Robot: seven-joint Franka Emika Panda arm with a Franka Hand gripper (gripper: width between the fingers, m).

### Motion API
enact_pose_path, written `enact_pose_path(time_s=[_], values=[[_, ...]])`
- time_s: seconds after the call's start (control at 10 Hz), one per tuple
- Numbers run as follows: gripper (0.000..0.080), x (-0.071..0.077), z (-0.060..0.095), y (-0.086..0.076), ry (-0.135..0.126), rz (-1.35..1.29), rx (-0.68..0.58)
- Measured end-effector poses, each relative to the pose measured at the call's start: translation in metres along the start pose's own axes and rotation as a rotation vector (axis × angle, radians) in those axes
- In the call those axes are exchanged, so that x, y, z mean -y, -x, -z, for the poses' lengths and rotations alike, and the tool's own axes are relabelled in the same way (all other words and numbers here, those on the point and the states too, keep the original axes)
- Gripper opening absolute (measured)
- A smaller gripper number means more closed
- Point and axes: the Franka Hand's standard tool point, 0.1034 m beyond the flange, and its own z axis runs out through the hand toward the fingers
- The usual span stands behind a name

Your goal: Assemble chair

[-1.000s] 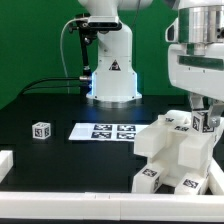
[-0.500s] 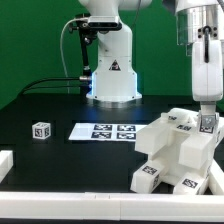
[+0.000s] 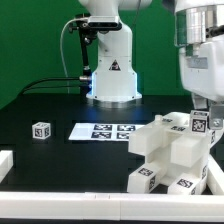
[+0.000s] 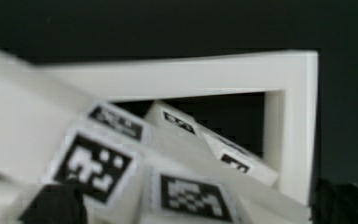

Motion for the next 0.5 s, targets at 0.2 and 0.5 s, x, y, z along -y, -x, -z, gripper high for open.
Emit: enact_pose_path(time_s=[0.2,0.5], values=[[0.0647,-0.0044,0.0024,-0.0062,0.075,0.307,0.021],[0.0649,-0.0024,0.0024,-0.0066,0.063,0.504,0.023]])
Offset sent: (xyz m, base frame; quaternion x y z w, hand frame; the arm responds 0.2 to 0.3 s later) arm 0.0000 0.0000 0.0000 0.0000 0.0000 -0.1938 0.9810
